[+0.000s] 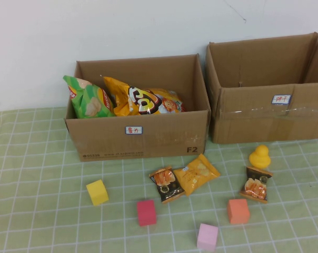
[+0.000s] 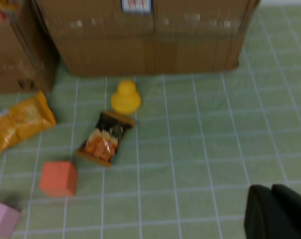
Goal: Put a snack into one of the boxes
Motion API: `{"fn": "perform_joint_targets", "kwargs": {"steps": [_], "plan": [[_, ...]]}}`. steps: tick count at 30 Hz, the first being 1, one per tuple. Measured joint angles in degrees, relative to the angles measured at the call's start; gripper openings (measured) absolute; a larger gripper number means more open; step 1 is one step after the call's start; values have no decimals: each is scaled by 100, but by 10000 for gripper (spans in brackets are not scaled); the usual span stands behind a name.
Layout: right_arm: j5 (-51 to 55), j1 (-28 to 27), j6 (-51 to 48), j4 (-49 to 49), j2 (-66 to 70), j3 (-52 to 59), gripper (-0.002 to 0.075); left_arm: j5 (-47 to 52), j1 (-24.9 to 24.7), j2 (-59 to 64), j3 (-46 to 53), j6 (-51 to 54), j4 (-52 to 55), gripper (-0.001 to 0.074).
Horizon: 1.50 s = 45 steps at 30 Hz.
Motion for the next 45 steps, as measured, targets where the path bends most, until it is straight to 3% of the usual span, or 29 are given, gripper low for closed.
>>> {"fn": "perform_joint_targets", "kwargs": {"steps": [10,19,22,29,31,36,45], "plan": [[-774,95,-113,171,1643,-14,15,-73,0,29,509,0,49,-2],[-1185,1122,-374,233,3123,-468,136,484,0,894,133,315,210,-2],[-1248,1472,-374,244,3802,-941,217,636,0,1303,-38,433,402,-2],[-1178,1930,-361,286,5512,-2019,528,430,0,1662,-37,625,395,-2],[-1150,1962,-280,320,5963,-2268,572,379,0,1662,14,659,395,-2],[-1139,1974,384,233,6756,-2700,605,235,0,1662,339,694,339,-2],[-1139,1974,697,213,7182,-3177,608,-14,0,1662,365,708,317,-2]]}}
